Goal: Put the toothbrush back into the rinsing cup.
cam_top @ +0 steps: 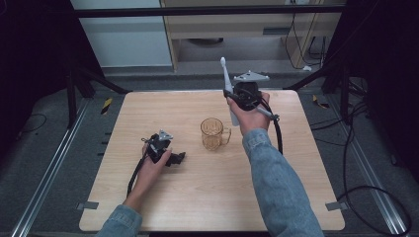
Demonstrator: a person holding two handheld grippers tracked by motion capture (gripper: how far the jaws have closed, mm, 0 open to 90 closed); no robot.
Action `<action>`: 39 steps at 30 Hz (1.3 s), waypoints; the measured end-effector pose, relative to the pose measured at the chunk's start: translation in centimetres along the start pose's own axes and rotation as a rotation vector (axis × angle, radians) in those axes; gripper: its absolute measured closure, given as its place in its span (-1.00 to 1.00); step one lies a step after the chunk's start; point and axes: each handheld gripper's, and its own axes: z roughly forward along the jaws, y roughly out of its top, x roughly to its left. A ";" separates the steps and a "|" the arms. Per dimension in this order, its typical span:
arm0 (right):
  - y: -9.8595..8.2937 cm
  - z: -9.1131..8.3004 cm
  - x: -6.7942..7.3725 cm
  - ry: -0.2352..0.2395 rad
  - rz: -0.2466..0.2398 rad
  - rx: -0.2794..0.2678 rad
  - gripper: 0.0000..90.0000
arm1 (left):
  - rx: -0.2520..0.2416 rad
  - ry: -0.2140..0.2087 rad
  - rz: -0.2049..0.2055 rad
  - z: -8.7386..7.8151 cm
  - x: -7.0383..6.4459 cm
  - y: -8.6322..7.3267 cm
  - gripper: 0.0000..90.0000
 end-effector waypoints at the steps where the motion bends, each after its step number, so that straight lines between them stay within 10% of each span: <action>1: 0.2 0.1 0.1 0.001 0.001 -0.001 0.49 | 0.003 -0.001 0.002 0.0 0.0 0.0 -1.00; 39: -0.9 2.8 3.0 0.097 0.049 -0.073 0.49 | 0.000 0.000 0.001 0.0 0.0 0.0 -1.00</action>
